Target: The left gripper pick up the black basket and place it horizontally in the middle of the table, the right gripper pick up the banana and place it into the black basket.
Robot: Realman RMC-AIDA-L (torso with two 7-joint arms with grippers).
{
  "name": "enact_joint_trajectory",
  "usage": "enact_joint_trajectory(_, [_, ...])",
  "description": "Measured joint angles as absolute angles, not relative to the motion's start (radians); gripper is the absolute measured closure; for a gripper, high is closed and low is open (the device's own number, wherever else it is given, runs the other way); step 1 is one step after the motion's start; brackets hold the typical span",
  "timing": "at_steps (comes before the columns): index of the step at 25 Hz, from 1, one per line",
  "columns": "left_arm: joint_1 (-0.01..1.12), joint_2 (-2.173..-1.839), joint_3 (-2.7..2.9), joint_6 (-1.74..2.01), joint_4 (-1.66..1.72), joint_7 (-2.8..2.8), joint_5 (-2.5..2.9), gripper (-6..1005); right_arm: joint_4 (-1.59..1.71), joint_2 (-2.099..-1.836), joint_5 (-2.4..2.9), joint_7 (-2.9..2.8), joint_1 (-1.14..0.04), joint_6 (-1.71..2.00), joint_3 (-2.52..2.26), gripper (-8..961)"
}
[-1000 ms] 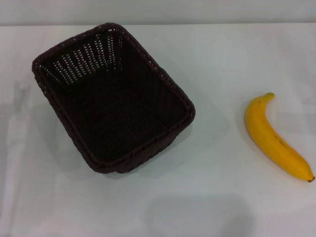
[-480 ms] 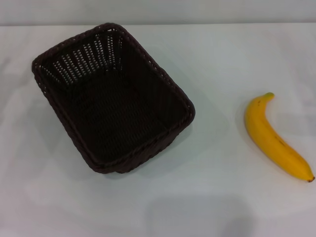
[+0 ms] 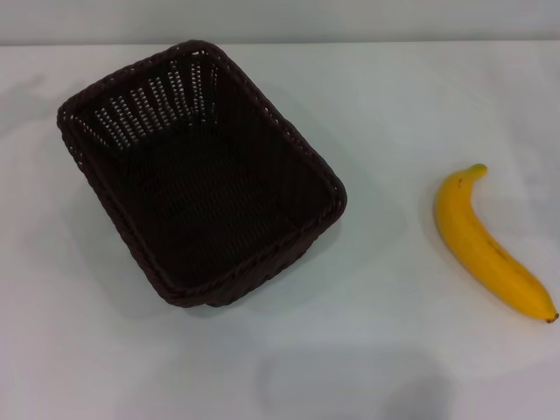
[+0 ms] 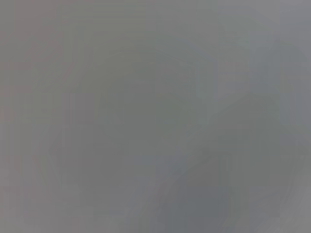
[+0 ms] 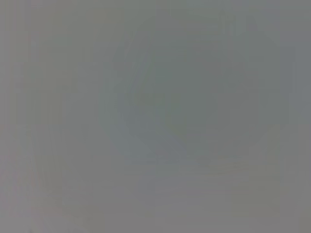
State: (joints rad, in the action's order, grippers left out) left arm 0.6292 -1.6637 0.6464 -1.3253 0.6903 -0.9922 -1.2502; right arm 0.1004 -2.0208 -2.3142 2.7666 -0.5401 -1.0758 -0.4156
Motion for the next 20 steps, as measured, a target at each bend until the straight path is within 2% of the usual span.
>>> enact_joint_trajectory(2, [0.696,-1.626,0.647,-1.400,0.691,-0.939,-1.142,129,0.085,-2.022,-2.314,2.767,-0.546,-1.076,-0.416,110])
enact_joint_trajectory(4, [0.756,-1.612,0.647,-1.458,0.690,-0.918,-1.056,129,0.072,-2.022,-2.314,2.767,-0.553,-1.075,-0.416,110])
enact_joint_trajectory(9, [0.882,-1.615,0.655,-1.540,0.666,-0.909,-0.802,133,0.046,-2.023,-2.313,2.767,-0.574,-1.076,-0.417,110])
enact_joint_trajectory(11, [0.918,-1.627,0.684,-1.539,0.642,-0.919,-0.696,136,0.033,-2.023,-2.314,2.767,-0.581,-1.079,-0.418,111])
enact_joint_trajectory(14, [0.960,-1.664,0.726,-1.516,0.611,-0.958,-0.605,147,0.030,-2.023,-2.313,2.766,-0.576,-1.083,-0.420,111])
enact_joint_trajectory(17, [0.968,-1.713,0.733,-1.469,0.612,-1.019,-0.587,157,0.029,-2.024,-2.313,2.766,-0.574,-1.083,-0.424,111])
enact_joint_trajectory(20, [0.969,-1.739,0.735,-1.424,0.607,-1.065,-0.569,168,0.026,-2.024,-2.313,2.767,-0.573,-1.083,-0.426,111])
